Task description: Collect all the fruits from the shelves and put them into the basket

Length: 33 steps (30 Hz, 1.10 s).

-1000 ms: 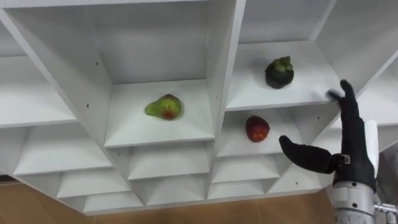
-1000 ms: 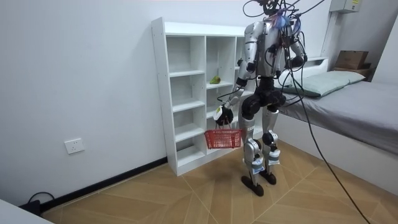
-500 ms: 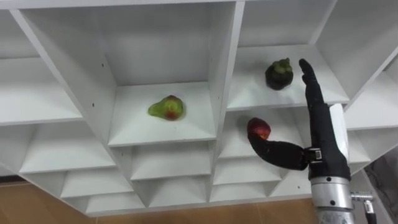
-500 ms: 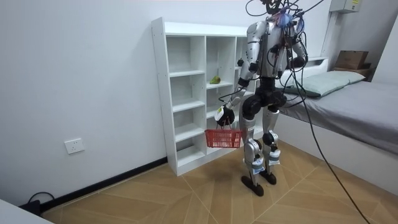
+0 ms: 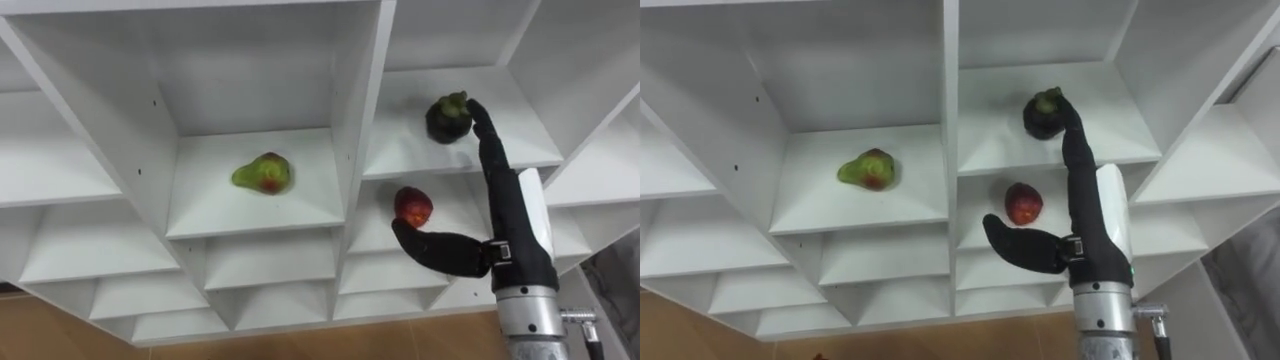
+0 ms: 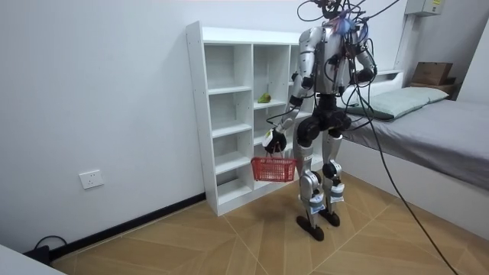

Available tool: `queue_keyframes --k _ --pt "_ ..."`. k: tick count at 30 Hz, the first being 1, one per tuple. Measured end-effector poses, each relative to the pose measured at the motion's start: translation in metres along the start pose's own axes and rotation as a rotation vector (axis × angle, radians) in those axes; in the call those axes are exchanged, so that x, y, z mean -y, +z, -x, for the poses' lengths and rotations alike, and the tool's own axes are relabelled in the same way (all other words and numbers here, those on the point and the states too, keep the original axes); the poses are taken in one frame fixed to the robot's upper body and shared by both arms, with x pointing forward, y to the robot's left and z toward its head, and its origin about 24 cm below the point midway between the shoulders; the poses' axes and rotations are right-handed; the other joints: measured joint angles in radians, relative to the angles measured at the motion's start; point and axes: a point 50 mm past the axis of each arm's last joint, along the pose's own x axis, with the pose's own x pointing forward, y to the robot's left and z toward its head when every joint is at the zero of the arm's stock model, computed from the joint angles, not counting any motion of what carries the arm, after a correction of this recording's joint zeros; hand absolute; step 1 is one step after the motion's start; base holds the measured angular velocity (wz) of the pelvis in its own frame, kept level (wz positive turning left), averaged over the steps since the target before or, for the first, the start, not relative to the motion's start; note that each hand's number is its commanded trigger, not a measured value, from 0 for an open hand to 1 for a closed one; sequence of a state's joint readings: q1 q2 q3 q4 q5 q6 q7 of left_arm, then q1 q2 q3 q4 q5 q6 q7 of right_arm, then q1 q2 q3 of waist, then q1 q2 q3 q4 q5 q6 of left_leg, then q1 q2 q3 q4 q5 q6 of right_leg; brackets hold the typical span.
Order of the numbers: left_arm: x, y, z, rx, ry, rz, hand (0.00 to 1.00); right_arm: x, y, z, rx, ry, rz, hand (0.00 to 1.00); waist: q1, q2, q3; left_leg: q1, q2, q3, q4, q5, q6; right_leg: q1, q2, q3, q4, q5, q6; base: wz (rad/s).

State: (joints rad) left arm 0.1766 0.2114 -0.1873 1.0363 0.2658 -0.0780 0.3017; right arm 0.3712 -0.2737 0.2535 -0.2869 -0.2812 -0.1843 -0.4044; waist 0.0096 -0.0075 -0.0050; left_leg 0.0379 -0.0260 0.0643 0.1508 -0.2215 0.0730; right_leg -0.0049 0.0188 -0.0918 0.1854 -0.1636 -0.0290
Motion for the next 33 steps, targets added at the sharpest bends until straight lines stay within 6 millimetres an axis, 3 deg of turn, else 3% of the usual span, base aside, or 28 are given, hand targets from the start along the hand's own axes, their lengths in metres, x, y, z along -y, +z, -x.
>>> queue_keyframes --k 5,9,14,25,33 --pt "-0.002 0.005 -0.002 0.019 0.006 0.029 1.0 0.002 0.002 -0.004 0.014 -0.013 -0.005 0.0 -0.002 0.001 0.0012 0.006 0.0 0.001 -0.001 0.0 0.0 0.003 0.001 -0.001 0.0 0.0 0.0 0.0" --pt "-0.002 0.007 -0.002 0.024 0.008 0.03 1.0 0.011 0.012 -0.022 0.091 -0.078 -0.013 0.0 -0.002 -0.001 0.003 0.014 0.0 -0.013 0.002 0.0 0.0 0.014 0.0 -0.013 -0.002 0.0 0.0 0.06" --pt "-0.001 0.001 -0.001 0.002 0.005 0.044 1.0 0.015 0.02 -0.031 0.153 -0.125 -0.051 0.0 0.0 -0.01 0.0107 0.025 -0.001 -0.025 0.001 0.0 0.0 0.034 0.0 -0.026 -0.016 0.0 0.0 0.07" --pt "-0.002 -0.004 0.002 -0.005 0.014 0.058 1.0 0.024 0.022 -0.038 0.158 -0.168 -0.078 0.0 0.005 -0.027 0.0015 0.023 0.0 -0.035 0.0 0.0 0.0 0.038 -0.001 -0.046 -0.017 0.0 0.0 0.04" --pt "-0.002 -0.003 0.003 0.004 0.017 0.048 1.0 0.025 0.018 -0.039 0.137 -0.168 -0.111 0.0 0.022 -0.025 0.0024 0.023 0.0 -0.04 0.002 0.0 0.0 0.041 -0.002 -0.047 -0.018 0.0 0.0 0.0"
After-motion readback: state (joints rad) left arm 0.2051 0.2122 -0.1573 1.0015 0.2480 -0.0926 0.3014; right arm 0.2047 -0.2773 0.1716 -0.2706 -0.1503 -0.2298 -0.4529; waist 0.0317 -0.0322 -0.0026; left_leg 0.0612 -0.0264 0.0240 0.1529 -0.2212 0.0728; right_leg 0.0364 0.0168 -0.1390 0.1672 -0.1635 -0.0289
